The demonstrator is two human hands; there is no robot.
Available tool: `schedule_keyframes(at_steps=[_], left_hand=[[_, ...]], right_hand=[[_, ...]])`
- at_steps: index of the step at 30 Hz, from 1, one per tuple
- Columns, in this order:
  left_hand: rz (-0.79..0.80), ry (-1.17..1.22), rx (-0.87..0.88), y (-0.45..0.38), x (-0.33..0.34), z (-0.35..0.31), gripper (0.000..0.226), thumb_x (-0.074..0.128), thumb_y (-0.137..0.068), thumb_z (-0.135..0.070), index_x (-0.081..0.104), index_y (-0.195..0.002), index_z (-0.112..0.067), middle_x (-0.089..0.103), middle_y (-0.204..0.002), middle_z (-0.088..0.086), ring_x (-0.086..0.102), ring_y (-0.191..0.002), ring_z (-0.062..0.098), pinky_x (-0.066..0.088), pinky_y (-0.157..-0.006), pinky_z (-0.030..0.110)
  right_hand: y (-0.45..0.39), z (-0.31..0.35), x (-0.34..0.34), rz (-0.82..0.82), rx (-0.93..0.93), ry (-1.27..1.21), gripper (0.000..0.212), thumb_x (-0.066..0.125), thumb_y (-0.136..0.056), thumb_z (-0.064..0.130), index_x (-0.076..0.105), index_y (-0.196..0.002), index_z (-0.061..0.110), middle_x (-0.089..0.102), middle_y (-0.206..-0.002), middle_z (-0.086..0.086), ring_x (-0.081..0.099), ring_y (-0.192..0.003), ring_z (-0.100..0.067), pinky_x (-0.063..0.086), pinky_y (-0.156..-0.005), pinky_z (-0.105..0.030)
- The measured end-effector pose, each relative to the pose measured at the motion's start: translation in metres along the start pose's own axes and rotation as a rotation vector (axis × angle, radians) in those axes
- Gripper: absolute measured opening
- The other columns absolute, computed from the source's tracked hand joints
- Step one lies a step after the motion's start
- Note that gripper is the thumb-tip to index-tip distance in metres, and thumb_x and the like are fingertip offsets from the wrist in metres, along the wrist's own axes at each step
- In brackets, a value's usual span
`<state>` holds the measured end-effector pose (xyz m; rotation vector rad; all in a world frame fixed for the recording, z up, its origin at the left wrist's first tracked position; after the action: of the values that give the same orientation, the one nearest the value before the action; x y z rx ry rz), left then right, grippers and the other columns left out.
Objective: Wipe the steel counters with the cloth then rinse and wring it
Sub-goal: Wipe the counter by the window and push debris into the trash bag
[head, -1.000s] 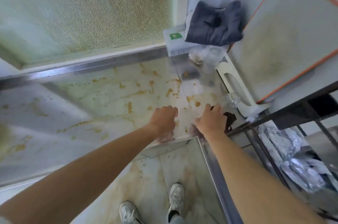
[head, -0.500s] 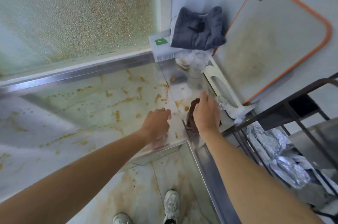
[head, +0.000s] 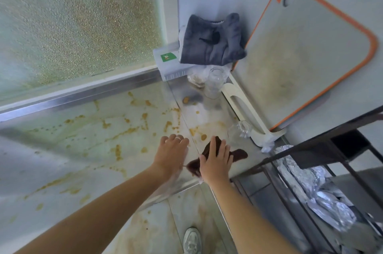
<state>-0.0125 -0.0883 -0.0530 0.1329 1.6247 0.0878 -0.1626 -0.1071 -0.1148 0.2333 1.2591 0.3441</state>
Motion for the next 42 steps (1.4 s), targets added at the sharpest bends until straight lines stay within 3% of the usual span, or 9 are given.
schedule_keyframes(at_steps=[2,4,7,11,15,23,31,35,42], left_hand=[[0.045,-0.062,0.017,-0.008,0.006,0.002,0.034,0.044,-0.097,-0.015,0.051,-0.130,-0.018,0.053,-0.139,0.002,0.048,-0.130,0.024,0.032,-0.108,0.041],[0.088,-0.104,0.039,-0.013,0.012,0.004,0.036,0.052,-0.093,-0.014,0.051,-0.129,-0.017,0.053,-0.139,0.002,0.046,-0.133,0.024,0.028,-0.111,0.046],[0.146,-0.098,0.049,-0.019,0.023,0.010,0.043,0.063,-0.088,-0.013,0.053,-0.129,-0.019,0.054,-0.137,-0.001,0.048,-0.132,0.021,0.022,-0.115,0.049],[0.165,-0.100,0.068,-0.025,0.025,0.016,0.047,0.070,-0.083,-0.017,0.054,-0.127,-0.021,0.055,-0.135,-0.002,0.055,-0.124,0.021,0.017,-0.116,0.051],[0.166,-0.094,0.060,-0.028,0.026,0.015,0.045,0.066,-0.084,-0.018,0.052,-0.128,-0.019,0.059,-0.130,0.000,0.056,-0.123,0.022,0.018,-0.119,0.051],[0.215,-0.099,0.069,-0.028,0.030,0.022,0.080,0.085,-0.070,-0.041,0.045,-0.136,-0.021,0.059,-0.132,-0.002,0.051,-0.131,0.021,0.018,-0.121,0.050],[0.238,-0.014,0.065,-0.017,0.025,0.029,0.077,0.080,-0.077,-0.045,0.040,-0.139,-0.022,0.048,-0.147,-0.005,0.041,-0.140,0.018,0.013,-0.122,0.052],[0.244,-0.009,0.058,-0.017,0.024,0.029,0.079,0.079,-0.077,-0.043,0.039,-0.141,-0.020,0.050,-0.144,-0.003,0.045,-0.136,0.019,0.012,-0.121,0.052],[0.214,0.016,0.067,-0.021,0.026,0.029,0.072,0.084,-0.069,-0.040,0.047,-0.127,-0.021,0.058,-0.131,-0.005,0.053,-0.126,0.020,0.017,-0.120,0.050]], right_hand=[[0.009,0.004,0.000,-0.147,0.069,-0.086,0.103,0.065,-0.095,0.028,-0.015,-0.160,0.025,0.002,-0.169,-0.021,0.004,-0.156,-0.039,0.012,-0.126,-0.056],[0.022,-0.002,-0.002,-0.288,0.201,-0.094,0.114,0.081,-0.081,0.022,0.003,-0.163,0.018,0.010,-0.168,-0.020,0.011,-0.156,-0.036,0.013,-0.126,-0.052],[0.031,-0.009,0.016,-0.368,0.181,-0.052,0.075,0.057,-0.101,0.030,0.015,-0.162,0.019,0.009,-0.169,-0.017,0.012,-0.156,-0.036,0.012,-0.126,-0.050],[0.002,-0.002,0.026,-0.333,0.108,-0.035,0.060,0.027,-0.104,0.037,0.023,-0.162,0.020,0.003,-0.171,-0.010,0.004,-0.156,-0.040,0.014,-0.126,-0.052],[-0.037,0.027,0.017,-0.324,0.006,-0.106,0.061,0.029,-0.105,0.033,0.016,-0.163,0.018,0.003,-0.171,-0.009,0.001,-0.157,-0.037,0.014,-0.127,-0.050],[-0.104,0.076,-0.010,-0.110,-0.320,-0.132,0.070,0.046,-0.102,0.010,0.015,-0.163,0.026,0.004,-0.172,-0.001,0.003,-0.158,-0.023,0.017,-0.126,-0.046],[-0.043,0.052,-0.021,-0.211,-0.451,-0.005,0.062,0.073,-0.084,0.009,0.055,-0.141,0.021,0.053,-0.148,-0.004,0.059,-0.124,-0.025,0.053,-0.093,-0.044],[-0.012,0.039,-0.036,-0.490,-0.152,0.026,0.053,0.065,-0.090,0.016,0.050,-0.141,0.012,0.047,-0.143,-0.015,0.049,-0.124,-0.031,0.047,-0.097,-0.043],[-0.016,0.012,0.022,-0.324,-0.001,0.024,0.074,0.039,-0.099,0.044,0.021,-0.161,0.008,0.014,-0.168,-0.020,0.016,-0.154,-0.041,0.018,-0.123,-0.059]])
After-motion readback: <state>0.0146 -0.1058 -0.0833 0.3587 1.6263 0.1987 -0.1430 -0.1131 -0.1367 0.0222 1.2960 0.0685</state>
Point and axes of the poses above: each hand's wrist, its own y-axis away from the middle knuckle, its own x-axis out of the palm, z = x × y, the point moved 5 cm from there along -y, towards the middle knuckle
